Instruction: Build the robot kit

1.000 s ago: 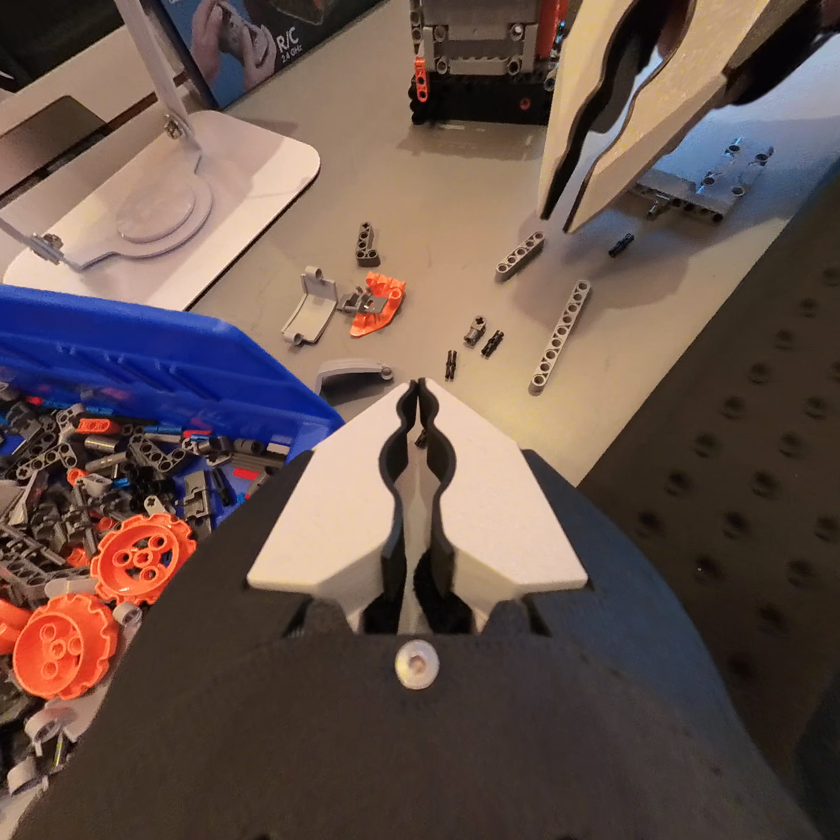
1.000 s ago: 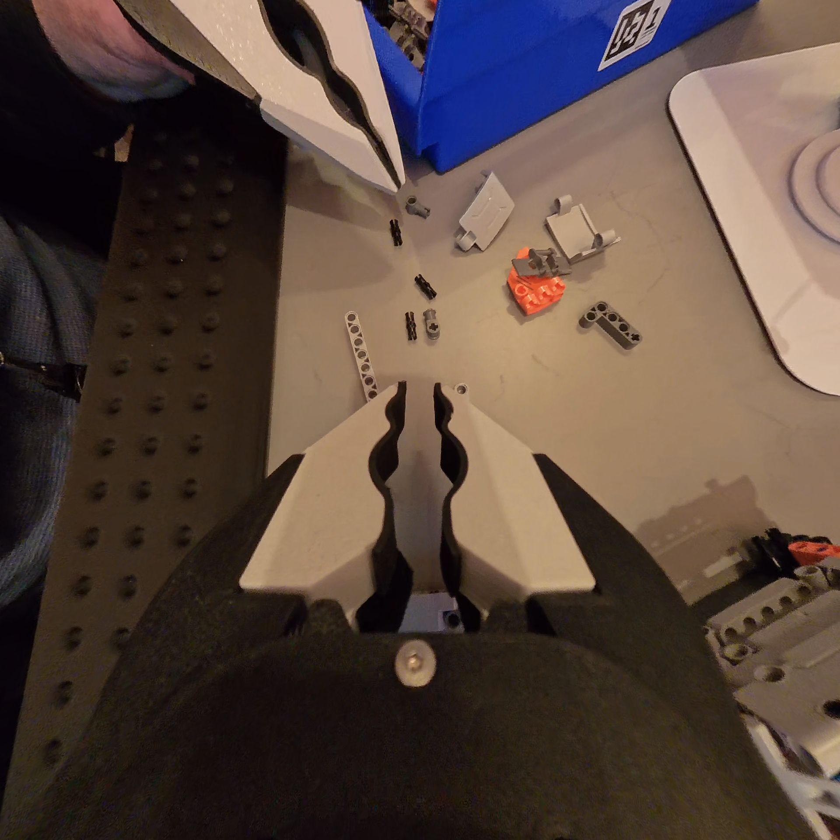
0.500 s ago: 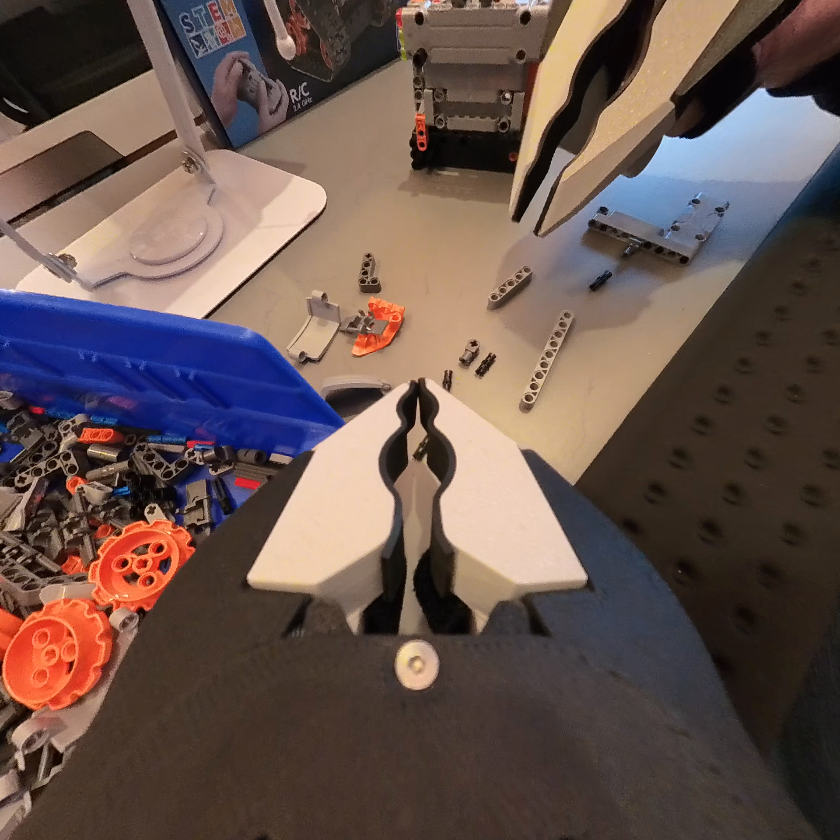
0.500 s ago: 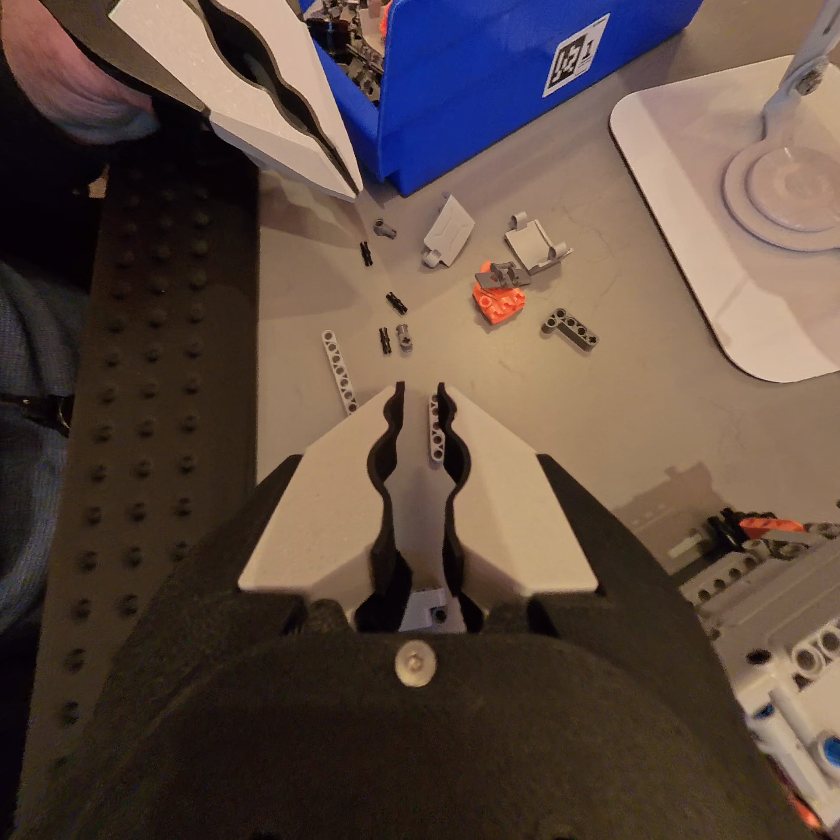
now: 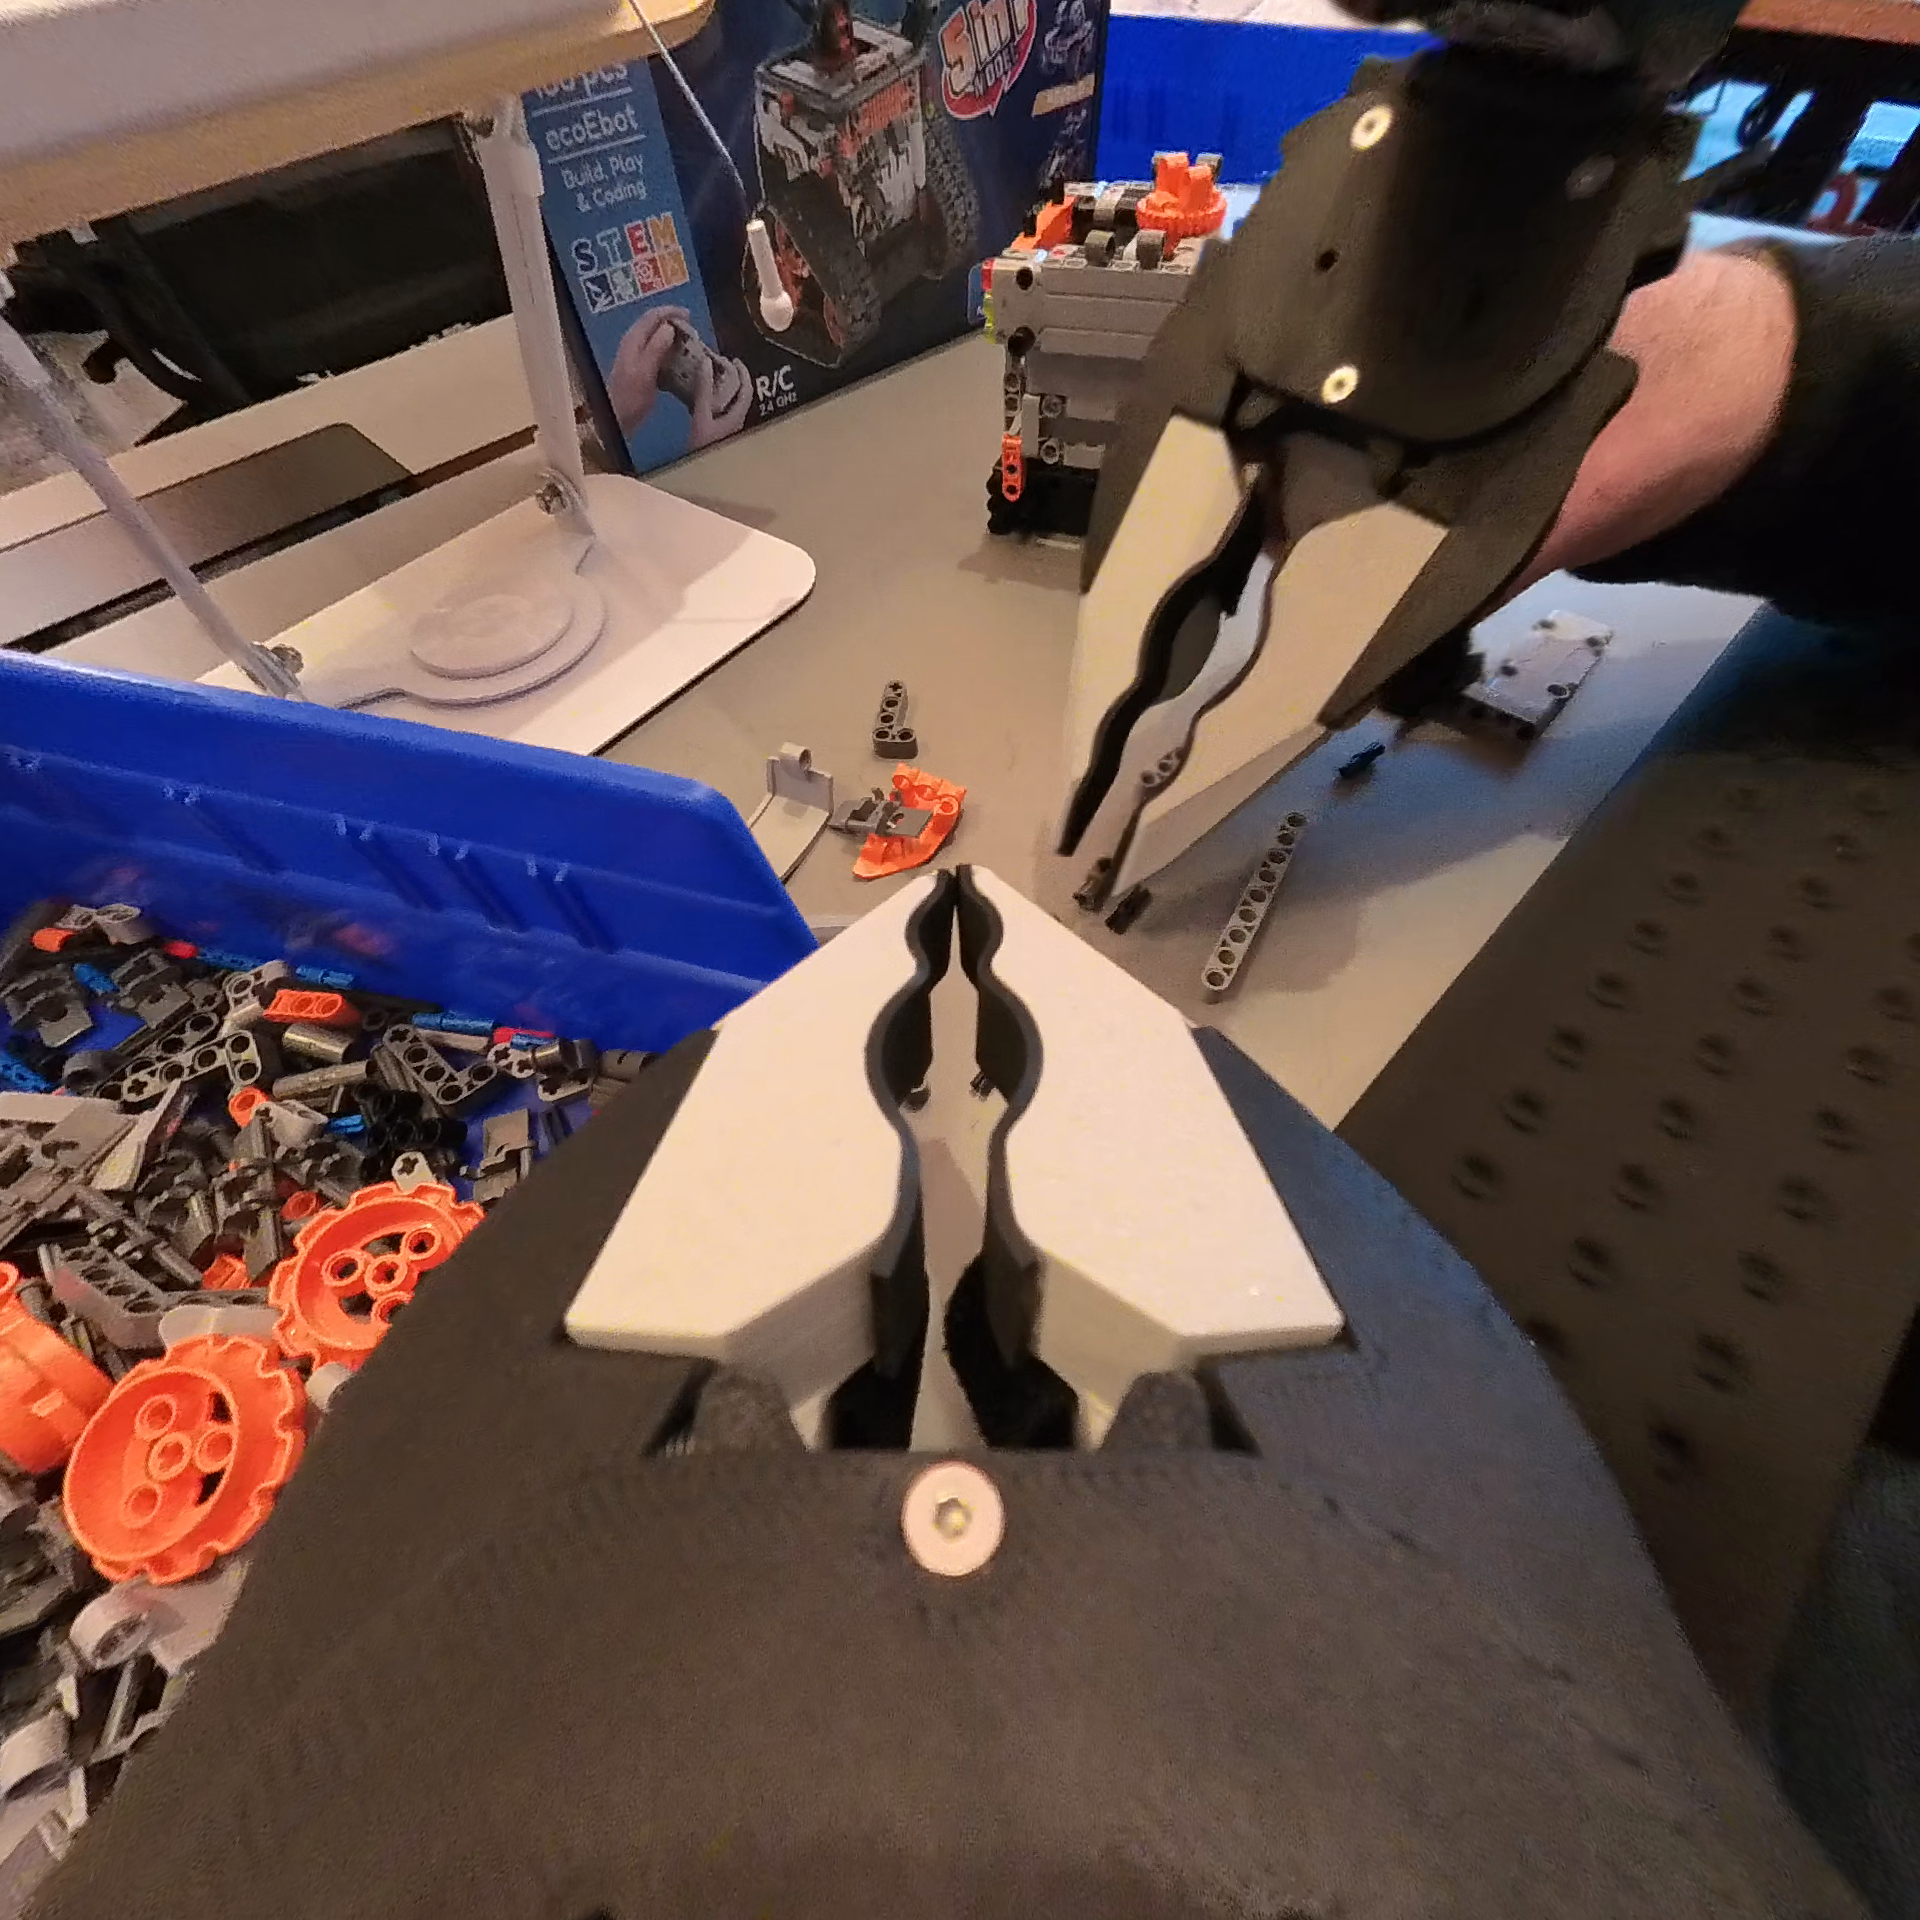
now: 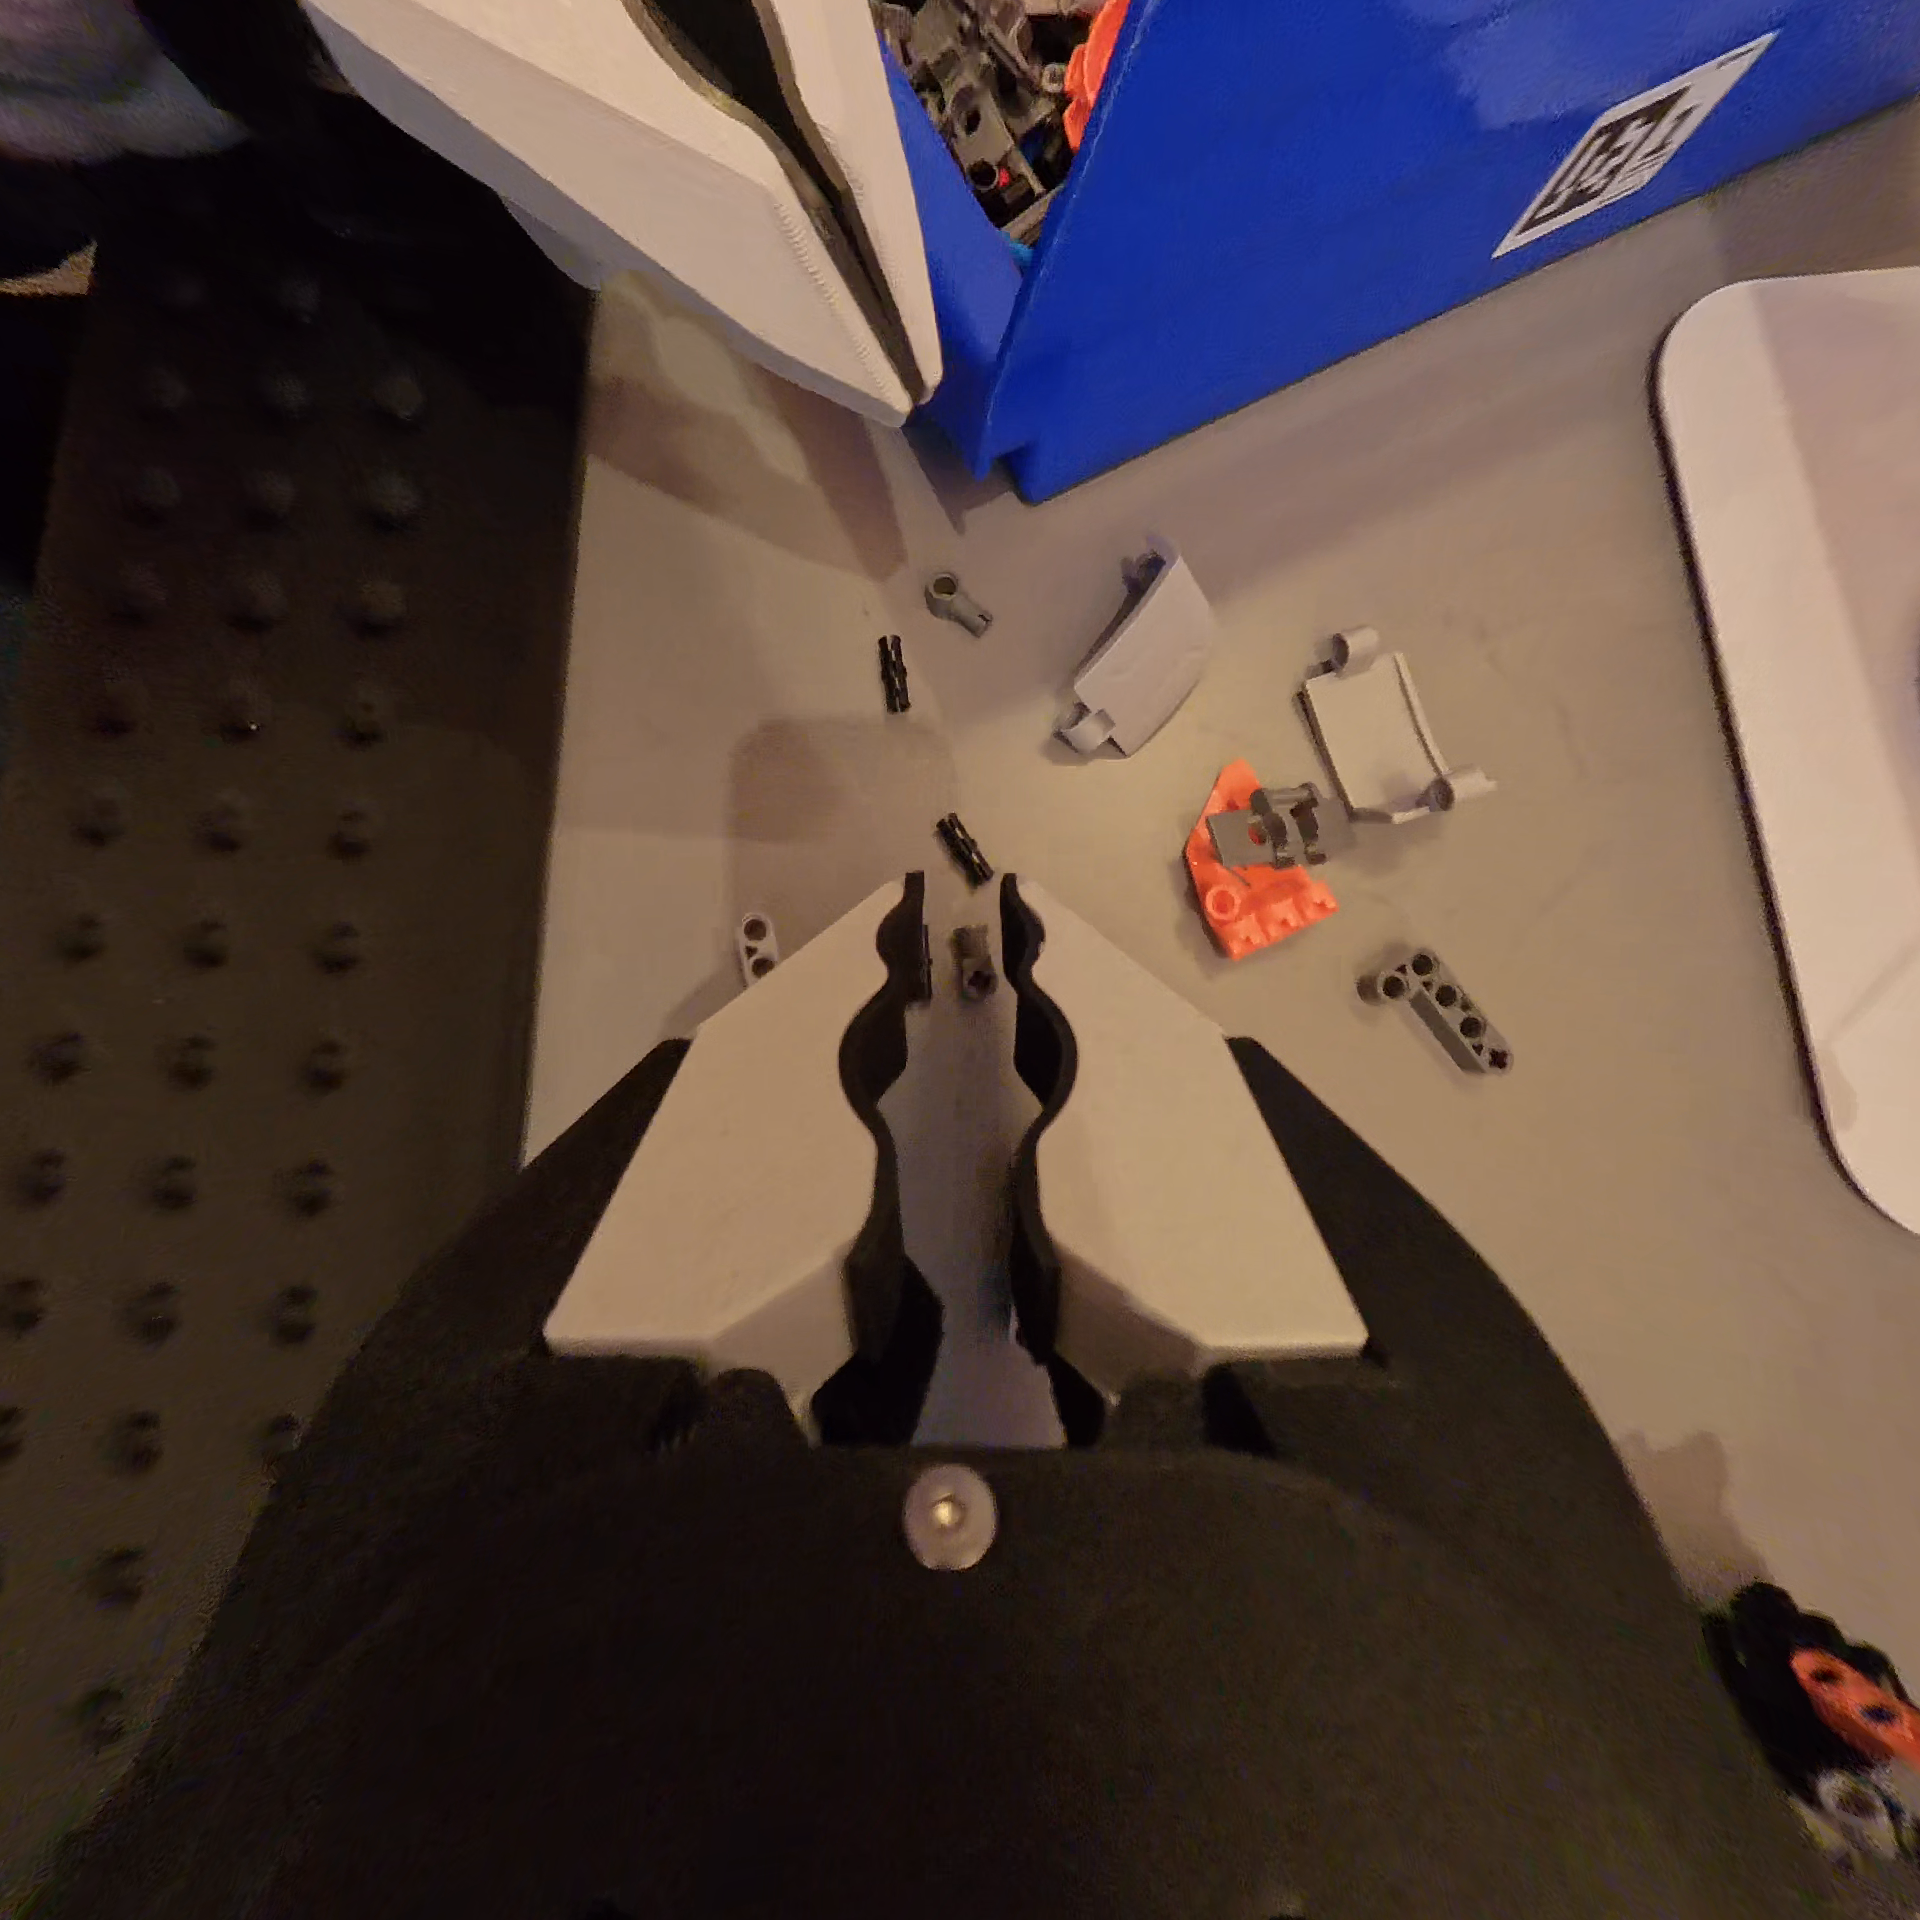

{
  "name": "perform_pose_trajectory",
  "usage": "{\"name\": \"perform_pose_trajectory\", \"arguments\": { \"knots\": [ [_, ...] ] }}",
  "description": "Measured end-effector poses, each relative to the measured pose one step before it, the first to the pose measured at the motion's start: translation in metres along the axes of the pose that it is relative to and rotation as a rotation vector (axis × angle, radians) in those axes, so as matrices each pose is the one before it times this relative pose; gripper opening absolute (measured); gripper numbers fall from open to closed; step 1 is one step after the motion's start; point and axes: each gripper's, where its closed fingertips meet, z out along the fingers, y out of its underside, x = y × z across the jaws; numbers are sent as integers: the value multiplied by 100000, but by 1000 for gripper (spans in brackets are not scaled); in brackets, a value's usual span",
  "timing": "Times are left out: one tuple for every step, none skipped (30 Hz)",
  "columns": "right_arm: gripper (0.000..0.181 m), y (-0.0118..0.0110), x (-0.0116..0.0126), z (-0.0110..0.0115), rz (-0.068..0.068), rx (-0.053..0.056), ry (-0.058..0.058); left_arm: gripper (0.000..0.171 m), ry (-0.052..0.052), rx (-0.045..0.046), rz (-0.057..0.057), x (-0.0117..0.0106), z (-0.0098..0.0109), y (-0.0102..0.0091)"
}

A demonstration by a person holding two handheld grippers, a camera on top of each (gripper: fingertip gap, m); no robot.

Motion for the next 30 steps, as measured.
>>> {"name": "perform_pose_trajectory", "arguments": {
  "knots": [
    [11, -31, 25, 388, 411, -485, -1350, 0, 184, 100, 144, 40, -7, -10],
    [12, 31, 126, 356, 452, -464, -656, 0, 190, 221, 200, 48, -13, -43],
    [12, 77, 169, 321, 143, -626, -366, 0, 487, 52, 21, 74, 18, -3],
    [11, -10, 59, 253, 105, -214, -840, 0, 416, -249, -85, 41, 46, 41],
    [11, 56, 18, 232, 262, -452, -1119, 0, 324, -73, -41, 31, 23, 10],
    [10, 300, 100, 249, 229, -1660, -509, 0, 348, 41, -93, 22, 18, 0],
    [9, 269, 142, 202, 84, -1217, -105, 0, 316, -47, -150, 21, 12, 13],
    [6, -136, -85, 52, 236, 1297, -1149, 0, 247, -41, -138, 11, 12, 12],
    [3, -206, -236, 33, 116, 1524, -1637, 0, 235, 7, -32, 23, 11, 6],
    [0, 5, -24, 90, -579, -35, 12, 0, 387, -144, 33, 49, 44, 18],
    [0, 79, 113, 86, -1068, -432, 998, 0, 418, -627, -9, 55, 98, 80],
    [0, -77, -87, -4, -368, 377, -541, 0, 167, -868, 71, 19, 113, 131],
    [0, -131, -180, -75, 235, 852, -1307, 0, -60, -557, 323, 22, 71, 57],
    [0, -83, -32, -118, 271, 641, -312, 0, -95, -456, 461, 42, 72, 55],
    [2, -66, -5, -126, 5, 494, -85, 0, -360, -401, 351, -2, 45, 39],
    [8, -202, -67, -116, 10, 1054, -373, 0, -28, -217, 179, 22, 44, 33],
    [12, -228, -100, -54, 451, 933, -862, 0, 131, -130, -78, 23, 32, 9],
    [16, -92, -26, 54, 628, -118, -478, 0, 48, -98, -145, -7, 10, 18],
    [18, 0, 119, 102, 240, -722, 771, 0, -54, 26, -132, -18, -7, -9],
    [17, 61, 264, 111, 37, -944, 1897, 0, -154, 366, 3, -14, -51, -48],
    [15, 153, 131, 158, -223, -1352, 1156, 0, -105, 278, 44, -2, -42, -33],
    [15, 93, -60, 169, -603, -783, -129, 0, 156, -90, 0, 20, 11, 27],
    [14, -81, -104, 122, -458, 534, -485, 0, 87, -293, 47, 16, 41, 45],
    [14, -133, -121, 78, 141, 672, -774, 0, -33, -139, 193, 18, 12, 18],
    [14, -45, -133, 73, 288, -215, -765, 0, 10, -112, 141, 15, 21, 12],
    [15, -72, -107, 43, -368, -85, -203, 0, 84, -105, 28, 17, 8, 18],
    [13, -73, -109, 67, -529, 10, -48, 0, 102, 24, -76, -2, 6, -4],
    [11, 74, -69, 109, -451, -776, 82, 0, 114, 64, -142, 0, -11, 0],
    [11, -21, -33, 76, -742, -23, 437, 0, 150, 49, -143, 2, -3, -2],
    [13, -135, -44, -5, -372, 626, 184, 0, 51, 104, -57, 4, -8, -18]
  ]
}}
